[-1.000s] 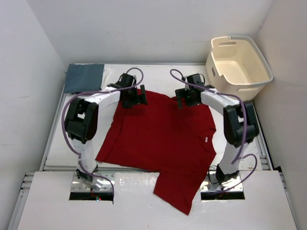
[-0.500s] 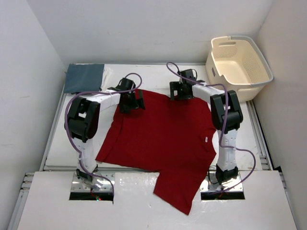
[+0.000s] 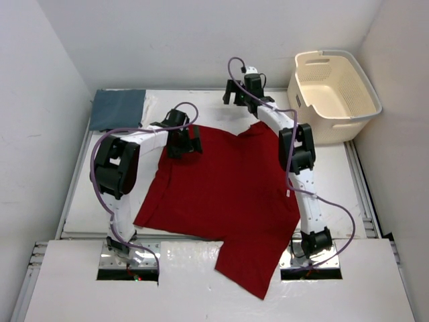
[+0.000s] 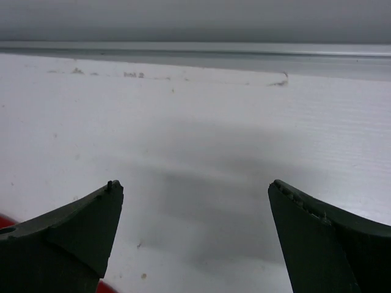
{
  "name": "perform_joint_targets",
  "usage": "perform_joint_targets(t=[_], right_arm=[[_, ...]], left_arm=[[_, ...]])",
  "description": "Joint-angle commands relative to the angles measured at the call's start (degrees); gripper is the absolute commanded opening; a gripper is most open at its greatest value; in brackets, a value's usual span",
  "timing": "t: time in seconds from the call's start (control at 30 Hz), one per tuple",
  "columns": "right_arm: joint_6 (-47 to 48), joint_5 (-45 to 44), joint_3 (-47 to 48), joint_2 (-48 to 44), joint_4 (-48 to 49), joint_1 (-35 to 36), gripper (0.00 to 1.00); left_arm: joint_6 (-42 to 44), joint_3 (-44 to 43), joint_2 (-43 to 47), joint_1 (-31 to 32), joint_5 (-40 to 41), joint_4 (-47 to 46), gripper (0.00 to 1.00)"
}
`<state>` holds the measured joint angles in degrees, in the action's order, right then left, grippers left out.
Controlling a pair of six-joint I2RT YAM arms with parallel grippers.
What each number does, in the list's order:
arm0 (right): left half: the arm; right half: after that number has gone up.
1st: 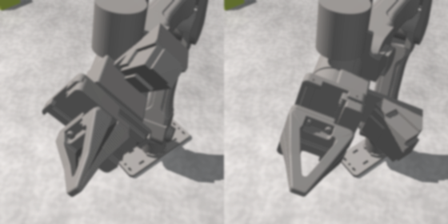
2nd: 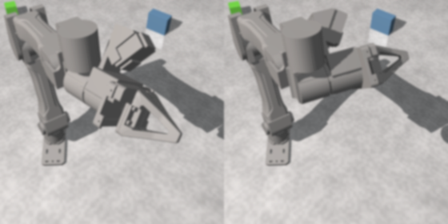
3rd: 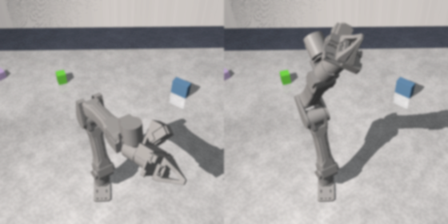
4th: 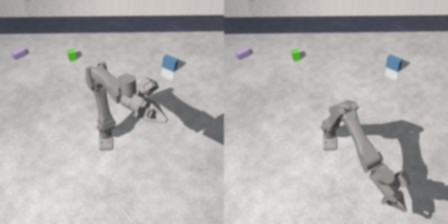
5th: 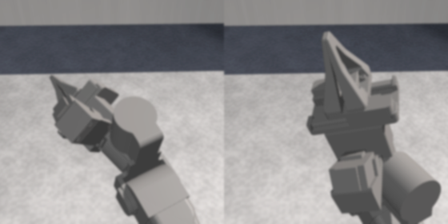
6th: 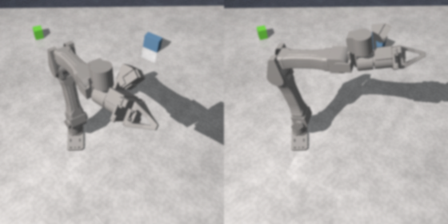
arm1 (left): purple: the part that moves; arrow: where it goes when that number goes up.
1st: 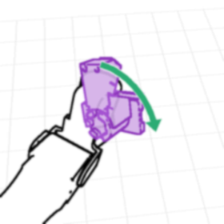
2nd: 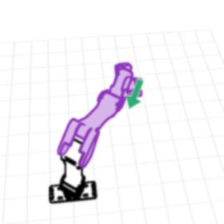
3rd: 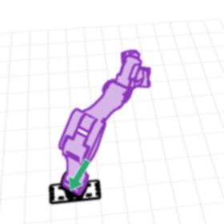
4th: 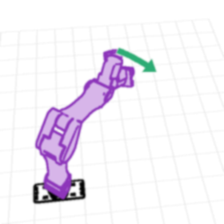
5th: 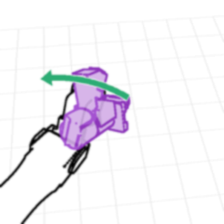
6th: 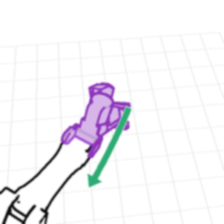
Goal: Fold and stack the t-shirts
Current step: Flatten out the tshirt
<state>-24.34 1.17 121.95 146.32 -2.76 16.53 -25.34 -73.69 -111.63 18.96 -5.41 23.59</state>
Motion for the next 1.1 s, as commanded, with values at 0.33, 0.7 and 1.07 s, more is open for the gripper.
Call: perform_joint_targets(t=[0.33,0.7,1.07], right_arm=[[6.34,-10.22,-31.13,-30.9,-23.25,-0.27,0.99],[2.19,1.2,-44.53,-33.14,-9.82,-0.27,0.99],[0.08,2.96,-36.09,-21.79,-2.95,-0.19,0.99]], left_arm=[[0.12,1.88,3.0,-1.56,2.77,1.55,1.0],[0.21,1.8,2.56,-1.73,1.72,1.28,1.0],[0.21,2.59,2.47,-1.65,1.02,0.84,1.0]])
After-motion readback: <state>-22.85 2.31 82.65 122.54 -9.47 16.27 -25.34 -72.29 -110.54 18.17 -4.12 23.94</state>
